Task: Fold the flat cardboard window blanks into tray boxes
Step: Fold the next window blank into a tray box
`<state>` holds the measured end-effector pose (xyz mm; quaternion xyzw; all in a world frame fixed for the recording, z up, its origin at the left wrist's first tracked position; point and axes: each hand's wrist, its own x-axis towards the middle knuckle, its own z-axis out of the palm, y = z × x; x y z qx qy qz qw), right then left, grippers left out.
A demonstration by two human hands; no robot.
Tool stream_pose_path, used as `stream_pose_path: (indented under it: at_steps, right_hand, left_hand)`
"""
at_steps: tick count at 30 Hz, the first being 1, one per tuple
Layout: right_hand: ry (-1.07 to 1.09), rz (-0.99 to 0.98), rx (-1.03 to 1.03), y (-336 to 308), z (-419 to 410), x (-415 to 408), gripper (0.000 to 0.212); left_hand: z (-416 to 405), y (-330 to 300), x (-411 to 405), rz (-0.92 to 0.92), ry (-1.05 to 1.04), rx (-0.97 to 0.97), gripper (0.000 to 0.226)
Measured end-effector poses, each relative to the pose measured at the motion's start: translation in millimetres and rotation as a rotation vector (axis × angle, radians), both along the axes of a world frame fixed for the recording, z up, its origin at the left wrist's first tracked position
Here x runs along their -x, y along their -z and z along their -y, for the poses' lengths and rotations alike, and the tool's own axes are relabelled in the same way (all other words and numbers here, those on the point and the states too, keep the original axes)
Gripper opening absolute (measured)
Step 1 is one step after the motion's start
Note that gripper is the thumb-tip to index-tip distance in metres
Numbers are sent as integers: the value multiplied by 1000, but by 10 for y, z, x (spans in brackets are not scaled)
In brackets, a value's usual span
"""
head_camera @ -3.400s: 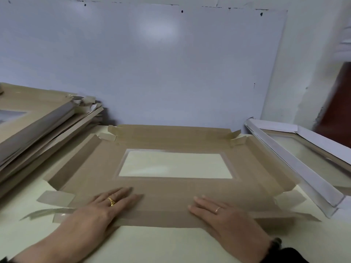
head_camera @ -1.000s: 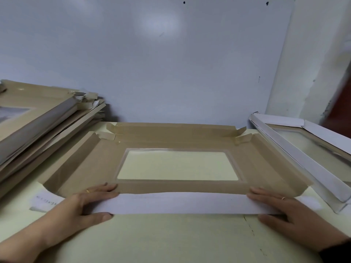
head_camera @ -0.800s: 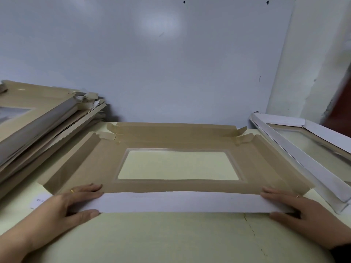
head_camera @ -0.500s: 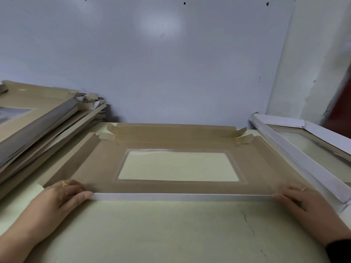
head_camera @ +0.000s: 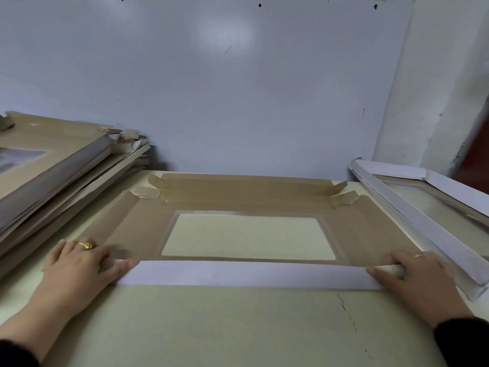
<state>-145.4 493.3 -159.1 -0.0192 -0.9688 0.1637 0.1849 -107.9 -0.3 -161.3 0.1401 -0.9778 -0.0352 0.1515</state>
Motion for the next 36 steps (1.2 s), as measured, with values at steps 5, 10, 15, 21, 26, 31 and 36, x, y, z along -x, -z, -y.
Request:
stream_pose_path:
  at_steps: [5,10,15,21,26,31,36]
  right_hand:
    - [-9,90,-43,2,69,20,13]
    - [-327,96,-249,40,598,-55,41]
    - [-612,168,-276,53,1345,-166,49]
    - [-595,260,-221,132,1257,-96,51]
    - [-396,341,-217,118,693,55,47]
    - [-233,375,-230,108,214,71,48]
    - [-92,334,-199,62,22,38,50]
  left_hand:
    - [-145,10,12,3,-11,-105,24]
    - [-870,25,35,26,276,-159,58]
    - [-1641,119,52,127,508,-82,49]
    - [-1537,128,113,179,444,-67,49]
    - [-995,77,132,203,284,-113,46]
    - [-422,59,111,221,135,-171,45]
    - [-132,48,27,244,-37,-184,50]
